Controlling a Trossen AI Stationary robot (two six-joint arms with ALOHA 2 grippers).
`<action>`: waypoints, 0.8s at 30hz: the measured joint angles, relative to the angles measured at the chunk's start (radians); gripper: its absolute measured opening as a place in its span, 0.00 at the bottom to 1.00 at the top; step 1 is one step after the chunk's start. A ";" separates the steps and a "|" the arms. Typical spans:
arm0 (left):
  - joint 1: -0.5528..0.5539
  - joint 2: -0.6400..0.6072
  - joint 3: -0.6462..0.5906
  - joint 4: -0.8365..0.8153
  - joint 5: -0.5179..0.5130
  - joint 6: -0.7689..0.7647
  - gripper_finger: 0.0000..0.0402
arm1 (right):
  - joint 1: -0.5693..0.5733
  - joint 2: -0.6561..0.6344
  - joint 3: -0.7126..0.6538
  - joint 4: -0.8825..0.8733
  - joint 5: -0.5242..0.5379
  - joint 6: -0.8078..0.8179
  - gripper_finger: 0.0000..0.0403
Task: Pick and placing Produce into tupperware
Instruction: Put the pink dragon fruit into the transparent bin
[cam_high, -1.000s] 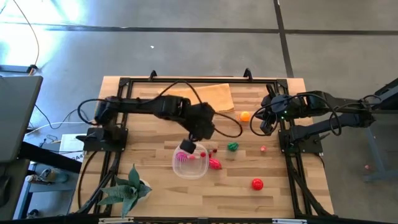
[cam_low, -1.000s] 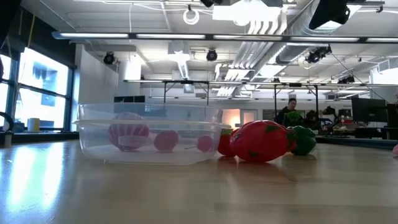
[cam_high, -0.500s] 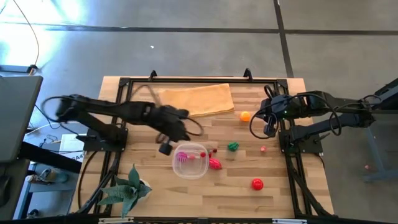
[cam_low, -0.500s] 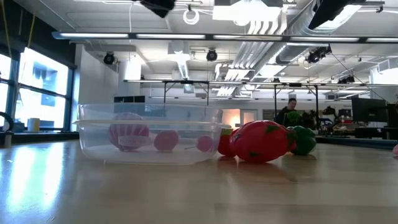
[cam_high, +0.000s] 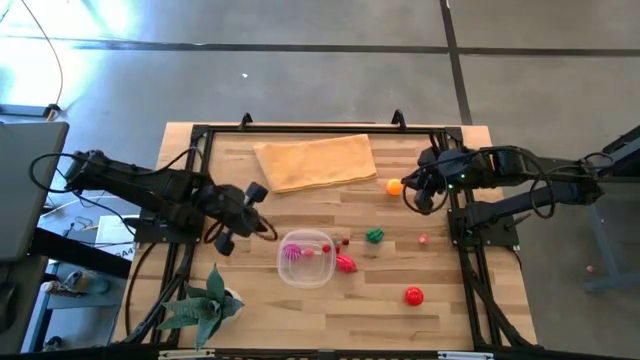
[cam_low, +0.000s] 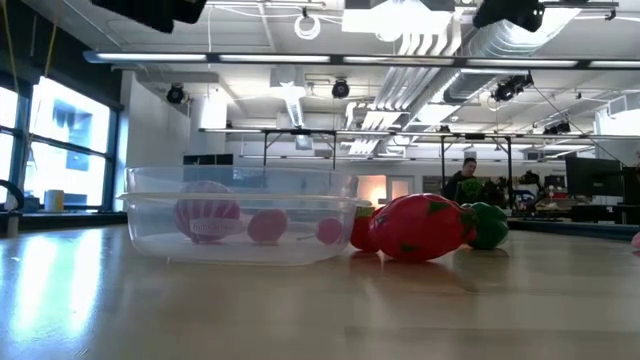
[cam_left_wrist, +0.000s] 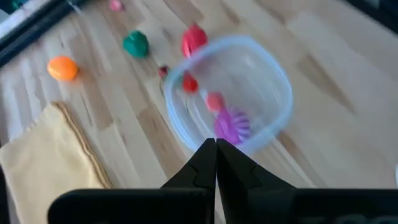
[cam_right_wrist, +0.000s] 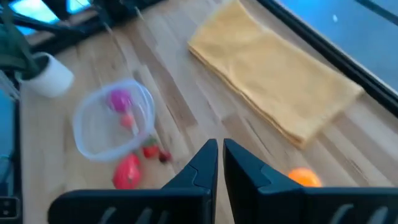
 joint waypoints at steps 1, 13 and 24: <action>-0.006 0.001 0.000 -0.023 -0.011 -0.001 0.01 | 0.000 0.000 0.000 0.022 -0.002 -0.012 0.05; -0.009 0.001 0.000 -0.075 -0.080 -0.091 0.01 | -0.001 0.122 0.001 0.147 -0.241 -0.254 0.13; -0.009 0.002 0.000 -0.056 -0.083 -0.079 0.01 | 0.127 0.397 0.001 0.133 -0.433 -0.365 0.32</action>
